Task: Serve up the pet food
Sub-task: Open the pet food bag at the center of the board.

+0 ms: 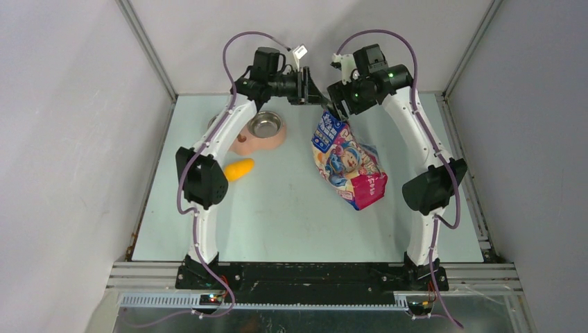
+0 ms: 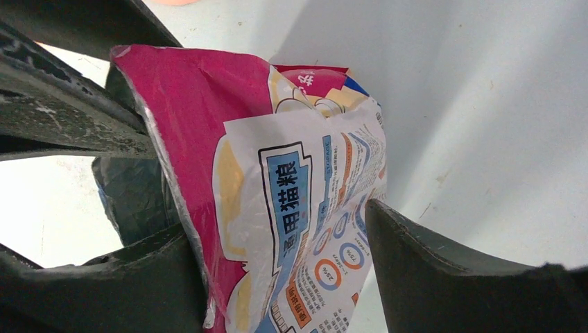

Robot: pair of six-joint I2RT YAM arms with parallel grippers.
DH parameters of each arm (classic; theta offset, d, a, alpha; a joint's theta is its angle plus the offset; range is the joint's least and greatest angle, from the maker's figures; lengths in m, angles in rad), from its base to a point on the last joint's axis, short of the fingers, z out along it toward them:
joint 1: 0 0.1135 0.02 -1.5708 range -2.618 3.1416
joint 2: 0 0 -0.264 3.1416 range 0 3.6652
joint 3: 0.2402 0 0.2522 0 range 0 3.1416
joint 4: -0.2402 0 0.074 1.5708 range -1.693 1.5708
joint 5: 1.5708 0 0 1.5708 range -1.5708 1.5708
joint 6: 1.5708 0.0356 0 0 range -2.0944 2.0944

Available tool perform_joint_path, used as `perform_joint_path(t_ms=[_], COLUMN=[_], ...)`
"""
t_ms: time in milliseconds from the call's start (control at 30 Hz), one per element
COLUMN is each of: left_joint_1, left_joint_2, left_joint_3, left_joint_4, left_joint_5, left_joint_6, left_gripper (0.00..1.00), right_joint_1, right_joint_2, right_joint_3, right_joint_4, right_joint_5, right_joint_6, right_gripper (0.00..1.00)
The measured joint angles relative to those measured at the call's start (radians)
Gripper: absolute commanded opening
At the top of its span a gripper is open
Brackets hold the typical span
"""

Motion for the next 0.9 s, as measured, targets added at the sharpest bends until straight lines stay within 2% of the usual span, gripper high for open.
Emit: perform_joint_path(t_ms=[200,333,467,567,600,667,900], left_joint_1=[-0.017,-0.039,-0.054,-0.060,-0.063,-0.069,-0.100], left_joint_2=[0.005,0.013,0.013,0.013,0.013,0.013,0.013], left_joint_3=[0.023,0.061,0.074,0.075,0.076,0.079,0.101], left_joint_4=[-0.061,-0.107,-0.139,-0.162,-0.171,-0.183,-0.211], left_joint_5=[-0.039,-0.095,-0.146,-0.179,-0.194,-0.218,-0.319], left_joint_6=[0.057,0.095,0.114,0.114,0.115,0.113,0.111], left_gripper=[0.43,0.37,0.27,0.13,0.05,0.01,0.00], right_joint_1=[0.005,0.021,0.032,0.037,0.039,0.041,0.047], right_joint_2=[0.000,0.000,-0.002,-0.003,-0.004,-0.006,-0.061], right_joint_3=[0.000,-0.001,-0.014,-0.025,-0.029,-0.039,-0.116], right_joint_4=[-0.009,-0.014,-0.013,-0.008,-0.005,0.002,0.024], right_joint_5=[0.002,0.011,0.020,0.029,0.033,0.040,0.079], right_joint_6=[0.003,0.003,0.003,0.005,0.005,0.006,0.007], right_gripper=[0.75,0.75,0.75,0.75,0.75,0.76,0.76])
